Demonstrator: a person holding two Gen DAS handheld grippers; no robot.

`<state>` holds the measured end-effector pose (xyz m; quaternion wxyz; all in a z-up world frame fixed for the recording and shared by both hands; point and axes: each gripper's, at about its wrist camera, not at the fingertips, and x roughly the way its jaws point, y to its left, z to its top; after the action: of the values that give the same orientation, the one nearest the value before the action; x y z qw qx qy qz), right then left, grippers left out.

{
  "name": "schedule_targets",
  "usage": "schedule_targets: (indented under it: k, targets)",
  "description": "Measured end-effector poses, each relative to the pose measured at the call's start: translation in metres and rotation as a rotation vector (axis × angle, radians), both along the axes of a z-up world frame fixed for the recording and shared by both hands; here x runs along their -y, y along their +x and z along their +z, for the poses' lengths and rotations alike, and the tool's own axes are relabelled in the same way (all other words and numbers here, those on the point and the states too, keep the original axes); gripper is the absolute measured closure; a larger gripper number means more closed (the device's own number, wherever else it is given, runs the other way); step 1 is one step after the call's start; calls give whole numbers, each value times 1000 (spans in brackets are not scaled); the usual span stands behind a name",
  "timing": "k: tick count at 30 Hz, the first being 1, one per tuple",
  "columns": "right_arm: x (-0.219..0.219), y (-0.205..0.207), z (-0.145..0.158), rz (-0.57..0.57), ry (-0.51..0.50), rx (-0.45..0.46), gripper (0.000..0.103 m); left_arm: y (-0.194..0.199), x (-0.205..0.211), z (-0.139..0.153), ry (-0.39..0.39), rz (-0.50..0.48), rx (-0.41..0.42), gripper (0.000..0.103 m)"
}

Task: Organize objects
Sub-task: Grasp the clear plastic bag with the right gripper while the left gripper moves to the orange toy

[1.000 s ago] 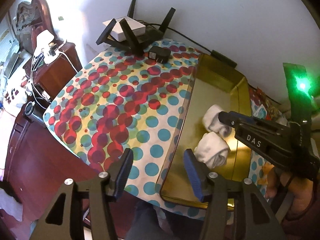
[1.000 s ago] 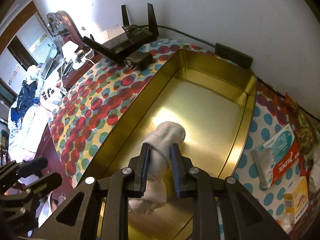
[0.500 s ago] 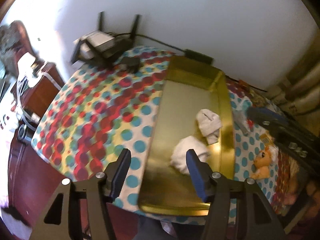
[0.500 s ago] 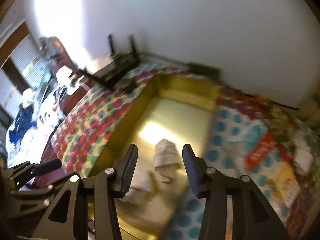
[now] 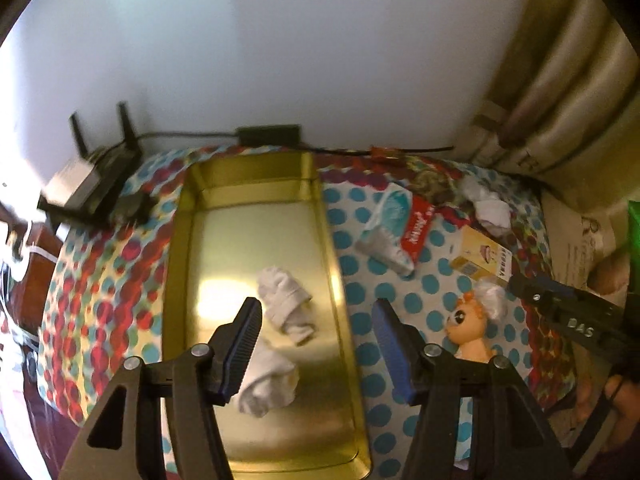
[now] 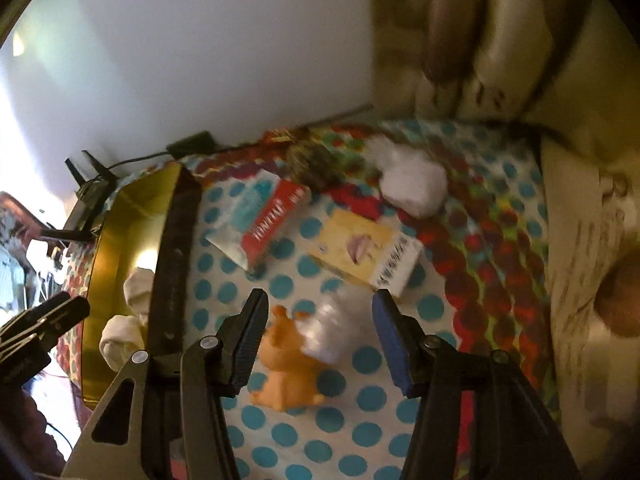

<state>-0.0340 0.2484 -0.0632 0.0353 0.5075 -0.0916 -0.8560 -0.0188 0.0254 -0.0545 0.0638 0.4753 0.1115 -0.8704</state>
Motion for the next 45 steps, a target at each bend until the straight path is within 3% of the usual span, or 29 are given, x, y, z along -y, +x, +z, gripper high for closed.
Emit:
schedule_targets:
  k: [9,15,21,29,36,45]
  targets:
    - [-6,-8,-28,-3,-7,77,52,-19,-25,3,-81,-38,-2,44]
    - [-2,-15,-38,35,-7,119,70,-27,-33,-2,-82,-57,26,44]
    - [0,-20,-45,60,6,140,70,-34,-45,-11,-62,-89,59,44]
    - [-4,-19,-54,74,12,155,76,-45,-60,-28,-29,-133,126,44]
    - [-15,-8,-37,70,2,105,77,-52,-80,-35,16,-191,159,44]
    - [-48,7,-21,3,-30,76,77,-66,-105,-43,180,-247,249,44]
